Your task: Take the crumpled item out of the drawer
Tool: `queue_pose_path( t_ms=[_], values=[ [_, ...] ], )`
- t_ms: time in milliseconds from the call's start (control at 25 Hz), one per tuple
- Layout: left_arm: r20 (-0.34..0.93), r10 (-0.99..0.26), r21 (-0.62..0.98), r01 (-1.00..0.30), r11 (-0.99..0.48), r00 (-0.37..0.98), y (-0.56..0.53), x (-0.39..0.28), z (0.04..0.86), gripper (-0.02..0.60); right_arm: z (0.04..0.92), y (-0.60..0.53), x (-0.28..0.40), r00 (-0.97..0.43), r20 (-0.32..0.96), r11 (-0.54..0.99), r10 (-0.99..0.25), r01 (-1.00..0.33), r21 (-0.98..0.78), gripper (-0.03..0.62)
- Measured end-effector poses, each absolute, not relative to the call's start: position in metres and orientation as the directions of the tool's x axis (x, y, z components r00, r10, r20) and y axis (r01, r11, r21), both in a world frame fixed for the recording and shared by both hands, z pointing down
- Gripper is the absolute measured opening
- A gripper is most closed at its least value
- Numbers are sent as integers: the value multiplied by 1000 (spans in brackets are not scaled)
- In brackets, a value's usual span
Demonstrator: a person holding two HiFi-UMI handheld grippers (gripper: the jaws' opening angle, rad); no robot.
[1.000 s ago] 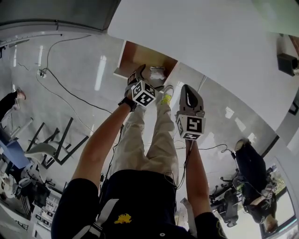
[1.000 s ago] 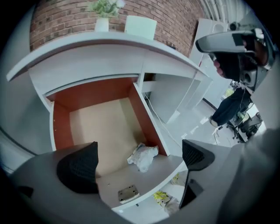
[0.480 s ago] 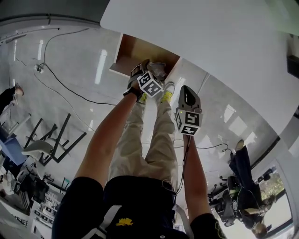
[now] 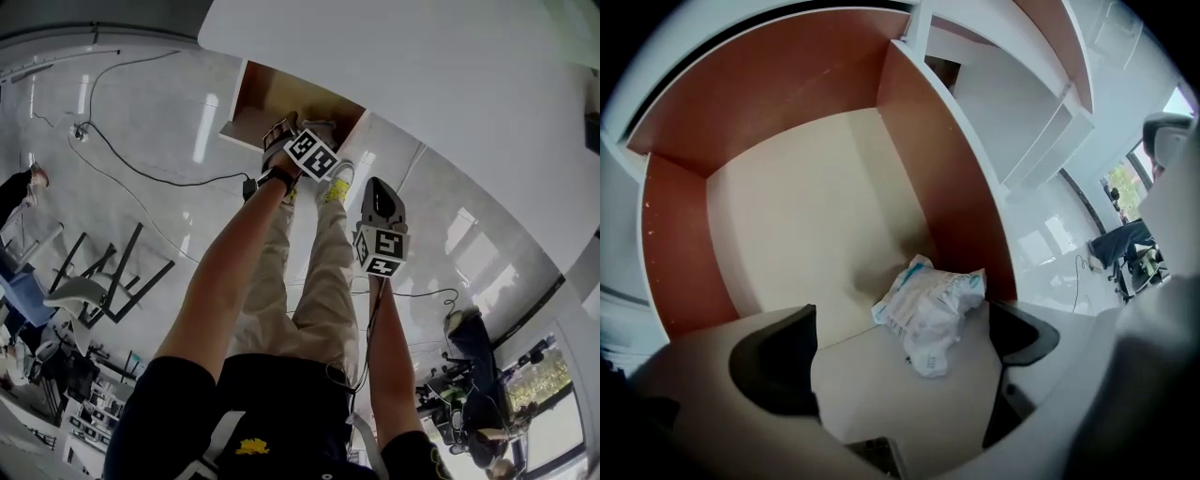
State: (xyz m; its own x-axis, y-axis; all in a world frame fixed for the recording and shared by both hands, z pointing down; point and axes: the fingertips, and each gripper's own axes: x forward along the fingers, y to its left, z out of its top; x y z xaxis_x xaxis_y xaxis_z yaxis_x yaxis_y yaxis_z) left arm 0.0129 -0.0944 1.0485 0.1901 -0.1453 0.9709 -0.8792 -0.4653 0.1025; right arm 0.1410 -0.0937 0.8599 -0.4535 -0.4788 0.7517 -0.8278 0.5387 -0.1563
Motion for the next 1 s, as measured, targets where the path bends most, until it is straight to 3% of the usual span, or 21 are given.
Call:
queue_pose_path(
  t_ms=[320, 360, 400, 480, 800, 1000],
  values=[
    [978, -136, 73, -877, -475, 156, -93, 11, 1049, 580, 863, -85, 152, -441, 762, 522, -475, -838, -160, 26],
    [983, -134, 32, -842, -538, 123, -91, 10, 1048, 500, 862, -85, 155, -438, 763, 520, -475, -839, -159, 26],
    [987, -145, -33, -776, -630, 75, -89, 8, 1047, 96, 862, -84, 158, -435, 765, 517, -476, -842, -157, 26],
    [982, -188, -137, -641, -755, 12, -86, 5, 1047, 24, 860, -83, 163, -428, 767, 512, -479, -845, -152, 26],
    [981, -188, -118, -624, -772, 47, -82, 5, 1045, 21, 857, -82, 171, -406, 781, 510, -476, -850, -130, 26],
    [965, -261, -179, -691, -700, 15, -85, -8, 1018, 22, 836, -96, 168, -417, 767, 534, -488, -838, -117, 27]
  ],
)
